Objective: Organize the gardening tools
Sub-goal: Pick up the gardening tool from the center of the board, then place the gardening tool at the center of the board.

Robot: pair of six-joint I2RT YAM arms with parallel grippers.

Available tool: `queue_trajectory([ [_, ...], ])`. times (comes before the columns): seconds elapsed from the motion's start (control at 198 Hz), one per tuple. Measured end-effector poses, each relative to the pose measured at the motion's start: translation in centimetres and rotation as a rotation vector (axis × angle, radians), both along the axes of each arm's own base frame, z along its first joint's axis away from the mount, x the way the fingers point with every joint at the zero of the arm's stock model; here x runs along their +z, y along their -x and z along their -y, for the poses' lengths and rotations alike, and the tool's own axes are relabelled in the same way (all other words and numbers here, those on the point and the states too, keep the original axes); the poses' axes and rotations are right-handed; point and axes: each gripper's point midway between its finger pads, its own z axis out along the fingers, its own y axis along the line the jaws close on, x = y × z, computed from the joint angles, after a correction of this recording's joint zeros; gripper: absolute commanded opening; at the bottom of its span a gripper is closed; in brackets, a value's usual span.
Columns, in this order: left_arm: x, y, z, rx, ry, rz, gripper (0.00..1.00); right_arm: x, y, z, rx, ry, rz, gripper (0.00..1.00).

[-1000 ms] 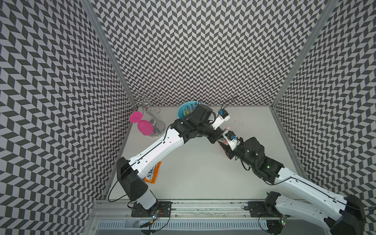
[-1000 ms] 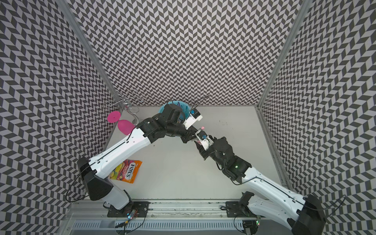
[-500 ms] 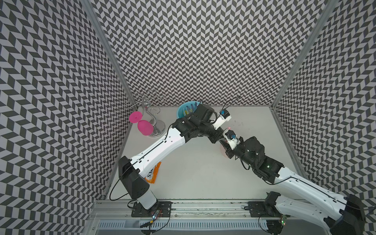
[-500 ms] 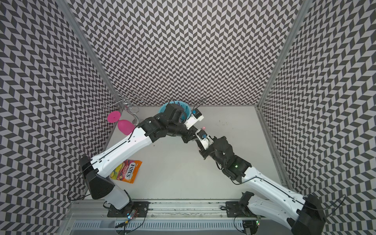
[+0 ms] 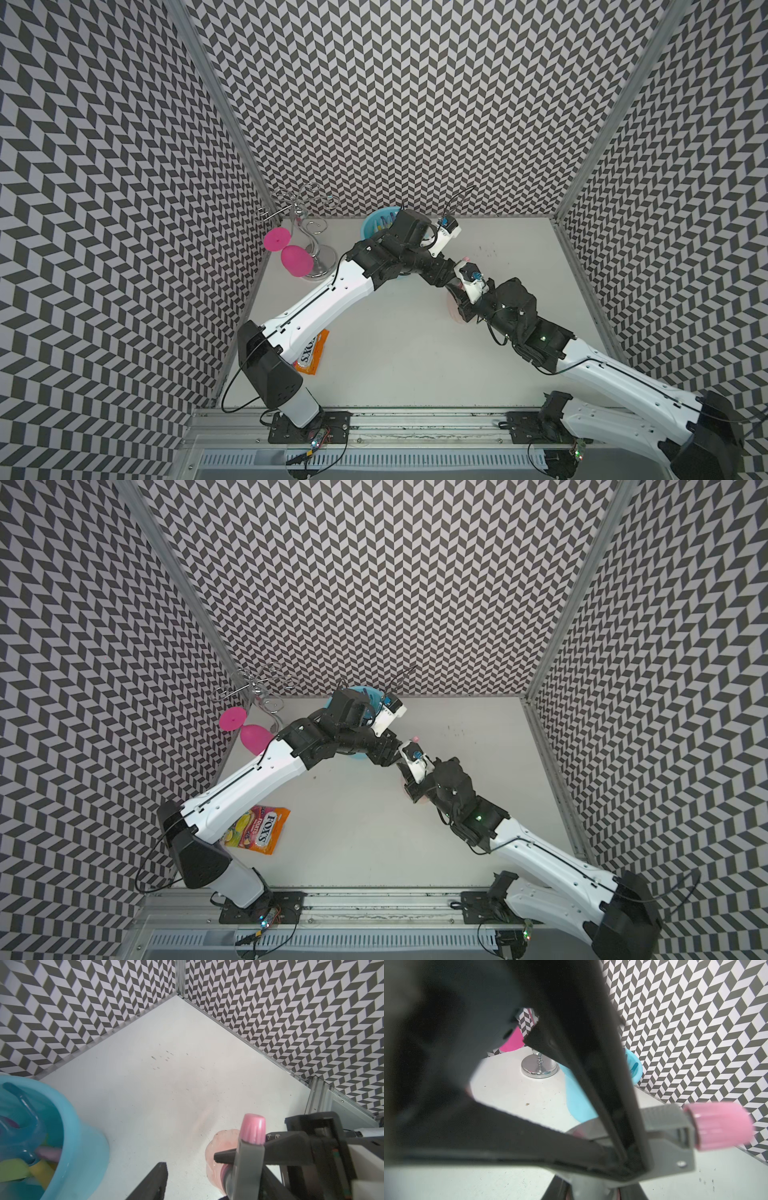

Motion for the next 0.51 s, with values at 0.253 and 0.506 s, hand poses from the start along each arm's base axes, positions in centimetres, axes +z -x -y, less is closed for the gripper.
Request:
queue_trajectory([
  [0.253,3.9,-2.4,-7.2,0.247,0.108,0.098,0.87,-2.2,-1.6,-0.8,-0.028,0.014,-0.031,0.10],
  [0.506,5.7,-2.1,-11.4,0.373,0.184,0.153,0.87,-3.7,-4.1,-1.0,-0.067,-0.015,-0.057,0.10],
])
